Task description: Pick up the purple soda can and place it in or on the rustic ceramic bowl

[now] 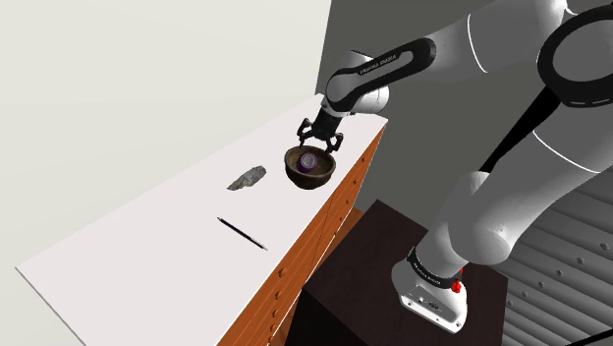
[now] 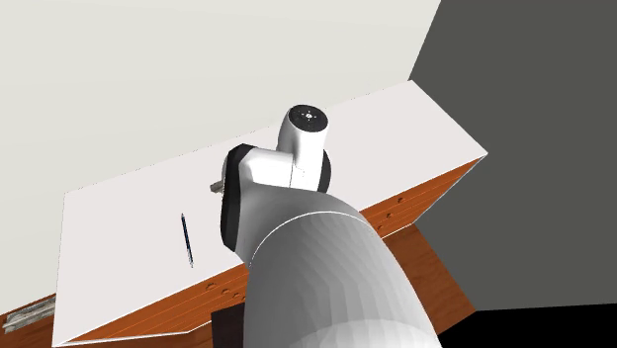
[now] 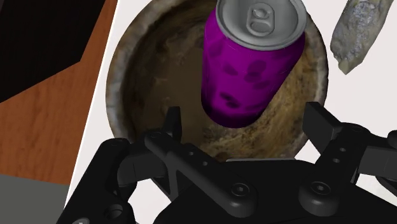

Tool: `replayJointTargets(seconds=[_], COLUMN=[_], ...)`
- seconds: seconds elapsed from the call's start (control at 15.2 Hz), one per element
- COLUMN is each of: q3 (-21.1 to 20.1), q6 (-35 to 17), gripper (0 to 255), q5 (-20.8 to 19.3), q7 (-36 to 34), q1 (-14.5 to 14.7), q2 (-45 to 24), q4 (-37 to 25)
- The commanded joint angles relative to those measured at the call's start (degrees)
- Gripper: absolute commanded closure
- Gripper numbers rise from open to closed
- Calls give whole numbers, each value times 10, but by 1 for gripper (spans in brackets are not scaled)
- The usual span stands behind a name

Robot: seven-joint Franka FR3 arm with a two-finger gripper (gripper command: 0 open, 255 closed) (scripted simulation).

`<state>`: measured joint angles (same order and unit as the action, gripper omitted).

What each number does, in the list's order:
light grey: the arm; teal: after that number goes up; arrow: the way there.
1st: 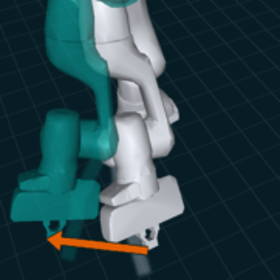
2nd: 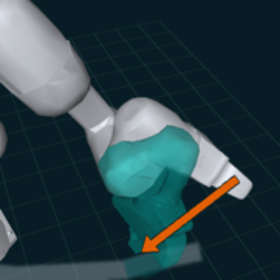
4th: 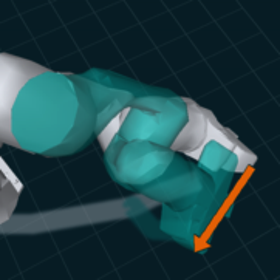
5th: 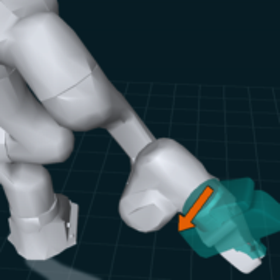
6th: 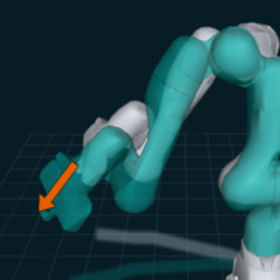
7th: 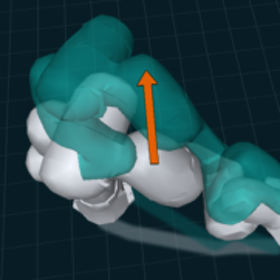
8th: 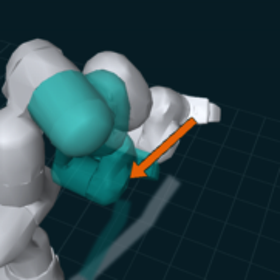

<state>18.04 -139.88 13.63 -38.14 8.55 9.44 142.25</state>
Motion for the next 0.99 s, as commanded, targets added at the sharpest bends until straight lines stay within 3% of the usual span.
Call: replayJointTargets(seconds=[0.0,0.13,0.4,0.92], q3=[0,0,-2,-2], q6=[0,0,75,75], gripper=[0,0,0,0], q5=[0,0,-38,-38], q7=[0,0,-26,-26], q1=[0,0,-16,-16], q2=[0,0,56,56], q4=[0,0,-23,-23])
